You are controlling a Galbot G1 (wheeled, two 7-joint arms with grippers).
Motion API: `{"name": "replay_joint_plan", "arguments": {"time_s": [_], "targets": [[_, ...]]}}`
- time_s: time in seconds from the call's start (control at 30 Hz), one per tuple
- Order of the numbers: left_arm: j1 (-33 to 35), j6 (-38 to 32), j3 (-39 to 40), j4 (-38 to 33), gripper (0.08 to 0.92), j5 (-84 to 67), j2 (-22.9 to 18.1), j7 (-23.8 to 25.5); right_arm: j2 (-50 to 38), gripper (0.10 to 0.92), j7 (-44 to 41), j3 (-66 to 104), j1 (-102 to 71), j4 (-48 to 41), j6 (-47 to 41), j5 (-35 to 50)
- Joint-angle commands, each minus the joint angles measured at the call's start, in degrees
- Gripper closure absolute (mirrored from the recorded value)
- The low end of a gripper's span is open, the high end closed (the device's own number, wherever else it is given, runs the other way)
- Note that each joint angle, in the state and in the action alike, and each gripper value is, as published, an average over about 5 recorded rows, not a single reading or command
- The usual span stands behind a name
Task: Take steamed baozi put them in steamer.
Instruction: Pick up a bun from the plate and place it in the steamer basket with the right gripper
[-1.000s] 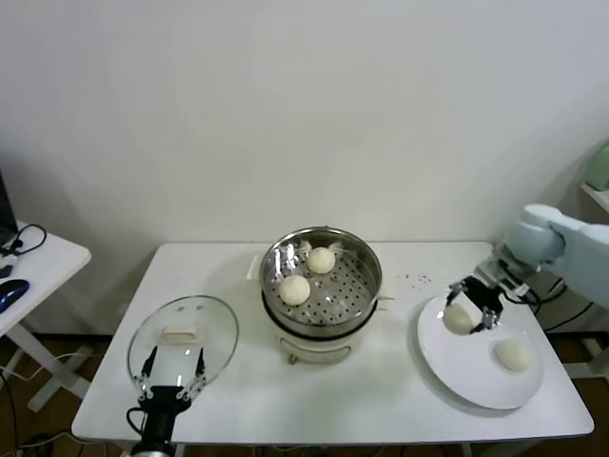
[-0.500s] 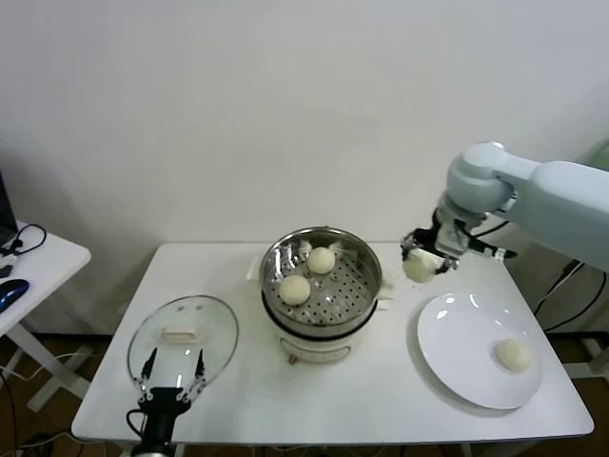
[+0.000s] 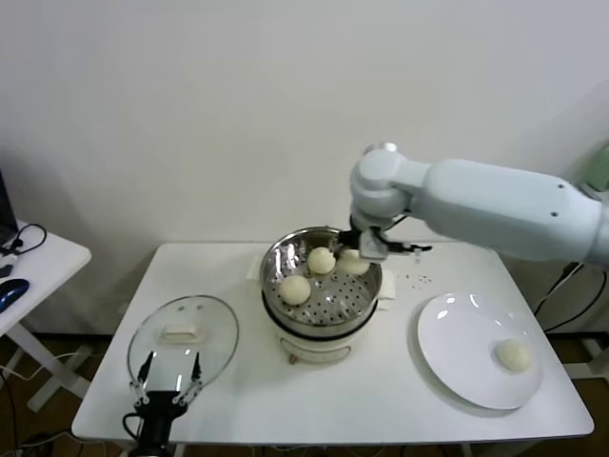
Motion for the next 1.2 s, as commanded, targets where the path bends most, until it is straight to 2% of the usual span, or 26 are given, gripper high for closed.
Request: {"name": "replay_joint_plan", "arguments": {"time_s": [0.03, 0.6, 1.2], "targets": [[0.0, 0.1, 0.3, 0.5, 0.177, -0.2, 0.2, 0.0, 9.3, 0.304, 0.2, 0.3, -6.4, -3.1, 0.3, -1.8], [-1.3, 0.8, 1.3, 1.5, 0.177, 0.0, 0.1, 0.0, 5.8, 0.304, 0.2, -4.5, -5.8, -2.0, -0.3, 2.5], [-2.1, 0.8, 1.6, 2.4, 0.177, 0.6, 0.3, 0.0, 7.8, 0.304, 0.9, -5.2, -6.4, -4.4, -0.3, 4.4]]}}
